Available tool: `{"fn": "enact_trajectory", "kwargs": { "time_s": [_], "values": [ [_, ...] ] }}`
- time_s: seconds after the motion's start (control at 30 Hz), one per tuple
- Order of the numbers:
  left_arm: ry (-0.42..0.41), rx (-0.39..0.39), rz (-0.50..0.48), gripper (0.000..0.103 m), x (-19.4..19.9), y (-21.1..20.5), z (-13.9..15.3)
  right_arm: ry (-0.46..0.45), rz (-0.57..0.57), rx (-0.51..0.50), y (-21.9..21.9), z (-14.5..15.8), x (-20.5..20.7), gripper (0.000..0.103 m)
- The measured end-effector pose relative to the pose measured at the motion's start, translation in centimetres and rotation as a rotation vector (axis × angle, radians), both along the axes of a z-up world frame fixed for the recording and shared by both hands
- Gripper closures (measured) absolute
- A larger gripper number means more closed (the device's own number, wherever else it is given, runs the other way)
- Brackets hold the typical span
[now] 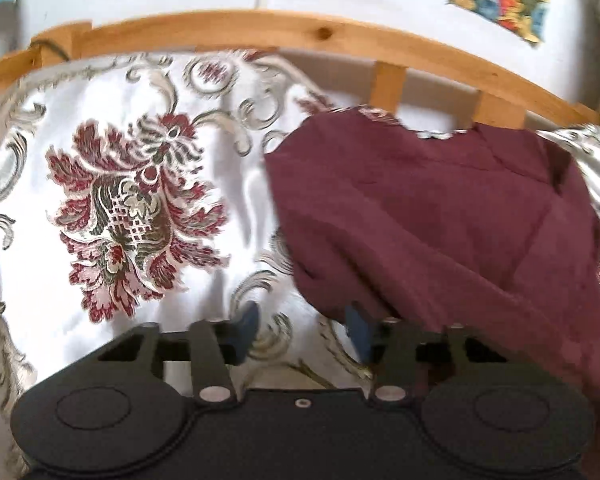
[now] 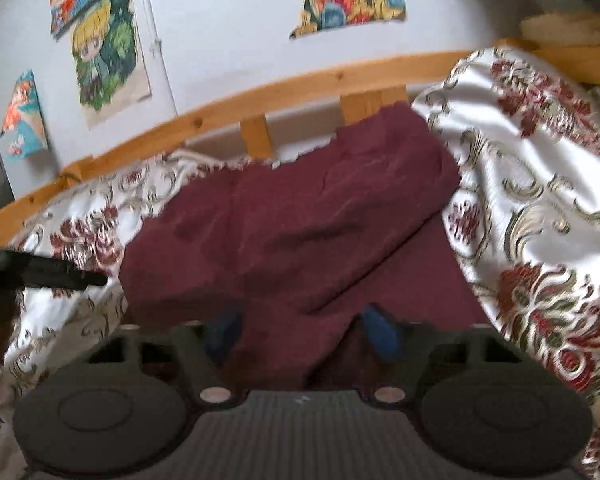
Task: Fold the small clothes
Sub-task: 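Lift the held sleeve with the left tool and fold it across the shirt back, then open the left tool to release the sleeve onto the shirt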
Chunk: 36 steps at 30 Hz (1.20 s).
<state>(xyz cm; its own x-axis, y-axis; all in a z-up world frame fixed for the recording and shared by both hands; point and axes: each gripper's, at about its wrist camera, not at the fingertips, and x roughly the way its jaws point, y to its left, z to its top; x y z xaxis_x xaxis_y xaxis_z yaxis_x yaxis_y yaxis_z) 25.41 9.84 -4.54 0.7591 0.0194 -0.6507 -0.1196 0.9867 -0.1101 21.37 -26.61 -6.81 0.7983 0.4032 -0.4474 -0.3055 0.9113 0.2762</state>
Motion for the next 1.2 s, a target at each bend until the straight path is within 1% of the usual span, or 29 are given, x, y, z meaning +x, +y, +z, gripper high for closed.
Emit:
{"fn": "enact_trajectory", "kwargs": {
  "time_s": [0.03,0.07,0.1,0.13,0.17,0.2,0.27,0.3,0.33,0.4,0.47,0.53,0.6,0.67,0.7,0.73,0.8,0.83,0.87,0.9,0.93,1.0,1.07,1.1,1.13,1.17,1.2],
  "values": [
    [0.01,-0.012,-0.002,0.057,0.7,0.4,-0.2,0.007,0.003,-0.005,0.2,-0.2,0.1,0.051],
    [0.019,-0.029,-0.01,0.057,1.4,0.6,-0.5,0.009,0.007,-0.009,0.2,-0.4,0.2,0.064],
    [0.034,-0.042,-0.018,0.057,2.2,0.9,-0.8,0.012,0.013,-0.015,0.3,-0.6,0.3,0.073],
    [0.05,-0.052,-0.017,0.057,2.9,1.0,-1.1,0.017,0.013,-0.017,0.3,-0.7,0.4,0.089],
    [0.062,-0.067,-0.013,0.057,3.5,1.1,-1.5,0.021,0.014,-0.01,0.1,-0.8,0.5,0.1],
    [0.067,-0.085,-0.007,0.059,4.1,1.3,-1.8,0.021,0.009,0.01,-0.2,-0.8,0.5,0.101],
    [0.066,-0.115,-0.002,0.067,4.7,1.4,-2.1,-0.009,-0.026,0.038,-1.0,-0.3,0.3,0.101],
    [0.063,-0.125,-0.009,0.072,4.9,1.4,-2.1,-0.035,-0.056,0.049,-1.6,0.2,0.1,0.101],
    [0.06,-0.128,-0.015,0.074,5.0,1.3,-2.1,-0.053,-0.084,0.065,-2.4,0.7,0.0,0.101],
    [0.054,-0.108,-0.016,0.072,5.1,0.9,-2.1,-0.075,-0.14,0.096,-3.8,1.4,0.1,0.101],
    [0.04,-0.095,-0.021,0.067,5.0,0.8,-2.1,-0.092,-0.185,0.073,-4.5,1.5,0.2,0.102],
    [0.035,-0.085,-0.004,0.06,5.2,0.9,-2.1,-0.067,-0.213,0.063,-5.2,1.2,0.6,0.102],
    [0.042,-0.092,0.0,0.058,5.5,1.3,-2.3,-0.03,-0.218,0.085,-5.5,0.6,0.9,0.102],
    [0.059,-0.118,0.0,0.059,5.9,1.7,-2.5,-0.018,-0.213,0.084,-5.4,0.2,1.0,0.102],
    [0.065,-0.135,0.0,0.063,6.1,1.9,-2.6,-0.013,-0.202,0.086,-5.3,0.1,1.1,0.102],
    [0.067,-0.16,-0.008,0.076,6.2,2.1,-2.7,-0.009,-0.196,0.094,-5.2,0.0,1.1,0.099],
    [0.068,-0.201,-0.011,0.092,6.1,2.4,-2.7,-0.01,-0.18,0.111,-5.1,-0.1,1.0,0.095],
    [0.058,-0.201,0.005,0.095,5.9,2.5,-2.5,-0.013,-0.17,0.116,-5.0,-0.1,0.9,0.087],
    [0.044,-0.201,0.019,0.096,5.6,2.5,-2.2,-0.017,-0.166,0.118,-4.8,0.0,0.9,0.076],
    [0.034,-0.196,0.037,0.096,5.3,2.5,-2.0,-0.019,-0.163,0.119,-4.7,0.0,0.9,0.071],
    [0.029,-0.185,0.059,0.096,5.1,2.4,-1.8,-0.018,-0.155,0.121,-4.6,0.0,0.9,0.066],
    [0.045,-0.153,0.073,0.096,5.2,2.1,-1.9,-0.012,-0.146,0.118,-4.4,0.0,0.8,0.066],
    [0.063,-0.11,0.064,0.095,5.5,1.4,-2.0,-0.003,-0.141,0.092,-4.1,-0.1,0.9,0.065],
    [0.067,-0.097,0.065,0.092,5.5,1.1,-1.9,-0.003,-0.139,0.074,-3.9,-0.2,0.9,0.064],
    [0.073,-0.096,0.066,0.087,5.5,0.9,-1.8,-0.005,-0.138,0.06,-3.7,-0.2,0.8,0.061],
    [0.078,-0.095,0.071,0.083,5.5,0.9,-1.8,-0.006,-0.136,0.047,-3.6,-0.2,0.7,0.055],
    [0.078,-0.095,0.079,0.076,5.3,0.8,-1.7,-0.008,-0.135,0.036,-3.5,-0.2,0.7,0.052]
  ]
}}
